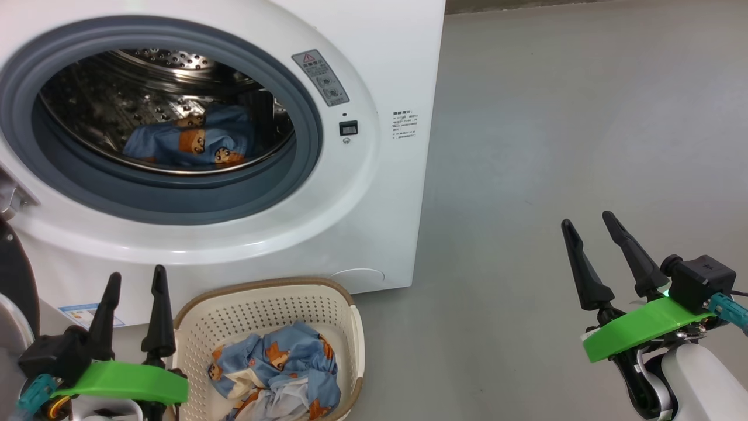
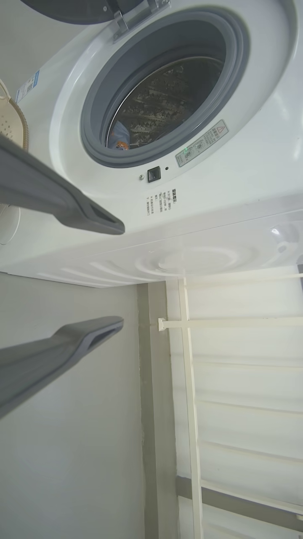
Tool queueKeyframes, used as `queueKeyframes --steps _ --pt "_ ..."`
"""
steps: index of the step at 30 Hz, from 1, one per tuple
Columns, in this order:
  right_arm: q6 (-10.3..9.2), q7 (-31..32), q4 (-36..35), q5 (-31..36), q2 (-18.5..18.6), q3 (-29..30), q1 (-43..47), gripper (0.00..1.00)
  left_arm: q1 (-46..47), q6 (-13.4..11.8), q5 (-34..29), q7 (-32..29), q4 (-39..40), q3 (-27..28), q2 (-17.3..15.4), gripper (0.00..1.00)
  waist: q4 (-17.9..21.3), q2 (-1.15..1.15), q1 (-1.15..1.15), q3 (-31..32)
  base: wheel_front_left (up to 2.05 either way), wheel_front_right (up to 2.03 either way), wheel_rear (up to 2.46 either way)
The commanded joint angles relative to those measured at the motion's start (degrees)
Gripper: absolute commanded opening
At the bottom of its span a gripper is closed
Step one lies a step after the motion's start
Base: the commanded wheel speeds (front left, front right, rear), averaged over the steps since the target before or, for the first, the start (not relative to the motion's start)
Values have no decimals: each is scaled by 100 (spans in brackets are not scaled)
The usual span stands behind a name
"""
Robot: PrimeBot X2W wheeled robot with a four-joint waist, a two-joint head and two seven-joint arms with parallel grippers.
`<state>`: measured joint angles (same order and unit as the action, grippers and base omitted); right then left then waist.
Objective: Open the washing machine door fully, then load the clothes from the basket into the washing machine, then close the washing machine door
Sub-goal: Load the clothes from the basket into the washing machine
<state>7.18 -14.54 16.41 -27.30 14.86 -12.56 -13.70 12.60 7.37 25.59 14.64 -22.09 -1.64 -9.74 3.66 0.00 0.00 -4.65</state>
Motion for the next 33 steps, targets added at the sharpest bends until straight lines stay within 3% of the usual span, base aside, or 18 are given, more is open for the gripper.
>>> queueKeyframes --steps 1,33 --pt "31 -46 -153 8 104 -69 5 100 64 12 -68 36 182 216 -117 100 1 0 0 -1 0 0 0" --pt "31 -46 -120 12 103 -108 -32 100 42 12 -126 36 120 274 58 100 13 0 0 -126 0 0 0"
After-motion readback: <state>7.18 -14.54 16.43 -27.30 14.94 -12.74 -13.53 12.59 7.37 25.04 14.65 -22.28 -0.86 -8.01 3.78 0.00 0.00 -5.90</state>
